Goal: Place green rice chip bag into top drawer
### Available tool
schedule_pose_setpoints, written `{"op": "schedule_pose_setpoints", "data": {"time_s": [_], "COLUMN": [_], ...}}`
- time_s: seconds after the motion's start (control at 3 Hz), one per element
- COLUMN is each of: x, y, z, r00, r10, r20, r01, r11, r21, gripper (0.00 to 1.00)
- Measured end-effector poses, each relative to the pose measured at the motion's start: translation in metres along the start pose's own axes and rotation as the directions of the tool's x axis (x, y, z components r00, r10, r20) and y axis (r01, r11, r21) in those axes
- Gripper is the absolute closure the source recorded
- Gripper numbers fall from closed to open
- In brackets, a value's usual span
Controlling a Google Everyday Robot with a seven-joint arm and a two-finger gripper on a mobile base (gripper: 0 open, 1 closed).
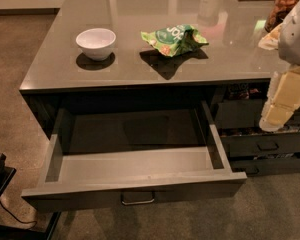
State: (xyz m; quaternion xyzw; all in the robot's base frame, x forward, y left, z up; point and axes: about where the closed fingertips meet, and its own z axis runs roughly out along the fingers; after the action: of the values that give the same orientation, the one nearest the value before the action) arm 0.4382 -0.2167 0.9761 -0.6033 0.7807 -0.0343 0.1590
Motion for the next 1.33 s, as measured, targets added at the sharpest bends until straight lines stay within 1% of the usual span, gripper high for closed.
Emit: {"op": "schedule_pose_setpoints", "data": {"time_s": [0.33, 0.67, 1.0, 1.33], "x": [-0.004, -0.021, -0.043, -0.075], "y": [-0.008, -0.038, -0.075, -0.124], "z": [0.0, 0.011, 0.03, 0.048], "r00": [1.0, 0.994, 0.977, 0.94], "r10": [-0.007, -0.063, -0.142, -0.245], "r20": [0.017, 0.084, 0.162, 0.236], "r01": [0.006, 0.059, 0.127, 0.206], "r11": [0.9998, 0.9971, 0.9868, 0.9621], "r21": [0.016, 0.049, 0.1, 0.179], "gripper": [0.0, 0.0, 0.0, 0.0]}}
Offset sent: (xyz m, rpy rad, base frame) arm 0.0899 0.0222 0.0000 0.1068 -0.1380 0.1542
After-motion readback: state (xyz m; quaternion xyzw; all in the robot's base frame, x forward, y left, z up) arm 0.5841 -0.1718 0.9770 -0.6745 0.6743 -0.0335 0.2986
